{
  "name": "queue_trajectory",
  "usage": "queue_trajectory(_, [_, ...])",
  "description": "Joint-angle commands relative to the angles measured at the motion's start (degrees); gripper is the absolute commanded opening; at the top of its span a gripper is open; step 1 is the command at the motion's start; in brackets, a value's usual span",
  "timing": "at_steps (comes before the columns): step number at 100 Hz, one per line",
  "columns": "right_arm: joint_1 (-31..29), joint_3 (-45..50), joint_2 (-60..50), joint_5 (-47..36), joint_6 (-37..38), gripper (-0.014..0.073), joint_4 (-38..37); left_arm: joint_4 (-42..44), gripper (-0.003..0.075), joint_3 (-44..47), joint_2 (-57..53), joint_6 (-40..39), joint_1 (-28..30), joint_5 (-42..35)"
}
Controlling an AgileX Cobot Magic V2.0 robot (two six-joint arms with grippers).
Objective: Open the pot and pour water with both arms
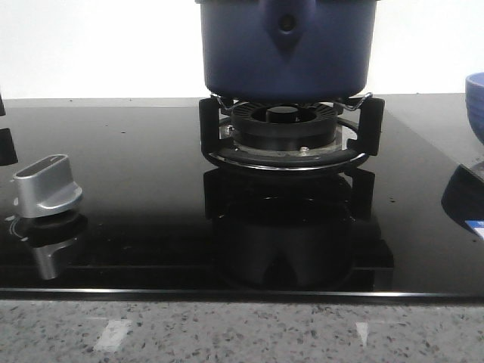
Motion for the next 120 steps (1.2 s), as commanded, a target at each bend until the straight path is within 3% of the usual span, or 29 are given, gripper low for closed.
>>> queue_trajectory(1, [-0.29,1.54,-0.79,-1.3,-0.4,-0.007,-0.78,-0.14,-0.002,1.96,-1.49,-0.57,-0.02,-2.44])
queue_trajectory(31, [-0.29,1.54,-0.79,-1.45,-0.4,-0.007,-0.9,-0.14,-0.002,1.96,-1.49,-0.57,-0.02,-2.44])
queue_trajectory(40, [-0.29,1.54,-0.79,-2.67,-0.4,-0.007,-3.95,-0.14,-0.002,1.96,-1.49,-0.57,-0.02,-2.44])
queue_trajectory(65, [-0.29,1.54,-0.79,-17.15,-0.4,-0.007,-4.58,0.24,-0.002,1.96,-1.49,-0.57,-0.02,-5.22])
queue_trajectory(75, [-0.29,1.54,-0.79,-22.74,-0.4,-0.007,-4.58,-8.03,-0.002,1.96,-1.49,-0.57,-0.02,-8.59])
queue_trajectory(86, [-0.29,1.54,-0.79,-28.93,-0.4,-0.007,-1.91,-25.49,-0.002,1.96,-1.49,-0.57,-0.02,-11.81])
queue_trajectory(99, [-0.29,1.54,-0.79,-34.29,2.62,-0.007,9.01,-34.81,-0.002,1.96,-1.49,-0.57,-0.02,-16.15])
queue_trajectory(120, [-0.29,1.17,-0.79,-31.69,3.14,-0.0069,24.31,-46.28,-0.002,1.96,-1.49,-0.57,-0.02,-17.69])
